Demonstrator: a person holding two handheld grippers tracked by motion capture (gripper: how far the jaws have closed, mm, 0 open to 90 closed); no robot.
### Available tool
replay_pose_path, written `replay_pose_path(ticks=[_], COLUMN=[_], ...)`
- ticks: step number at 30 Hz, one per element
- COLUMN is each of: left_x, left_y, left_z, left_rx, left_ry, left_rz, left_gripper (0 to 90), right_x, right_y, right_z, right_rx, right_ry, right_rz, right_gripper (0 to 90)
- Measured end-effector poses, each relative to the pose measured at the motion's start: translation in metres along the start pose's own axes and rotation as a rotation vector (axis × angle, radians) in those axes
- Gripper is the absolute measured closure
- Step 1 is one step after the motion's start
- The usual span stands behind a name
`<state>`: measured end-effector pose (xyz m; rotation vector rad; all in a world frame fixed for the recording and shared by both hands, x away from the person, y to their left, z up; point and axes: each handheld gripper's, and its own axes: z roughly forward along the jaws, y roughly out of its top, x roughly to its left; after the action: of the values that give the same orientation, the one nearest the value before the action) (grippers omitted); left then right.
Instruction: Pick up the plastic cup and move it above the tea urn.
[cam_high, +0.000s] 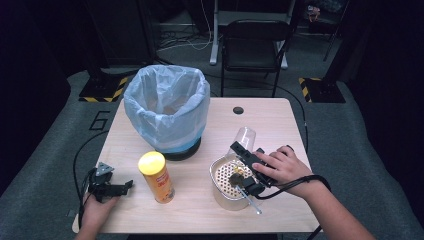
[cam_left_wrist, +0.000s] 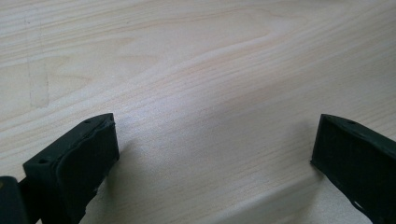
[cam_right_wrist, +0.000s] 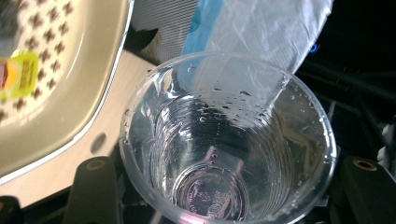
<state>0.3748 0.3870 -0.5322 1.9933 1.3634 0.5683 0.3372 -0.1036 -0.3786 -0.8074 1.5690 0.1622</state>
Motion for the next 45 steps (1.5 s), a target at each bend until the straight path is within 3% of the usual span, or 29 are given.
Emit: replay_pose_path(ticks=[6, 12, 18, 26, 31, 38, 45], left_x=[0.0, 0.0, 0.0, 0.0, 0.0, 0.0, -0.001], left_y=[0.0, 0.0, 0.0, 0.0, 0.0, 0.0, 0.0], left_z=[0.0, 0.0, 0.0, 0.0, 0.0, 0.0, 0.0], left_rx=[0.0, 0.0, 0.0, 0.0, -0.004, -0.001, 0.006], left_ry=[0.0, 0.0, 0.0, 0.0, 0.002, -0.001, -0.01], left_rz=[0.0, -0.001, 0.0, 0.0, 0.003, 0.005, -0.003], left_gripper=[0.3, 0.3, 0.3, 0.3, 0.3, 0.0, 0.0], right_x=[-0.01, -0.017, -0.026, -0.038, -0.042, -0.059, -0.075], right_y=[-0.009, -0.018, -0.031, -0.049, -0.058, -0.069, -0.071], right_z=[0.002, 0.005, 0.006, 0.01, 0.015, 0.022, 0.032], right_rx=[-0.055, -0.108, -0.187, -0.297, -0.317, -0.322, -0.307], right_ry=[0.015, 0.076, 0.107, 0.203, 0.249, 0.326, 0.36], right_rz=[0.249, 0.478, 0.774, 1.098, 1.222, 1.415, 1.481], right_gripper=[35.0, 35.3, 35.4, 35.2, 35.0, 34.9, 35.1])
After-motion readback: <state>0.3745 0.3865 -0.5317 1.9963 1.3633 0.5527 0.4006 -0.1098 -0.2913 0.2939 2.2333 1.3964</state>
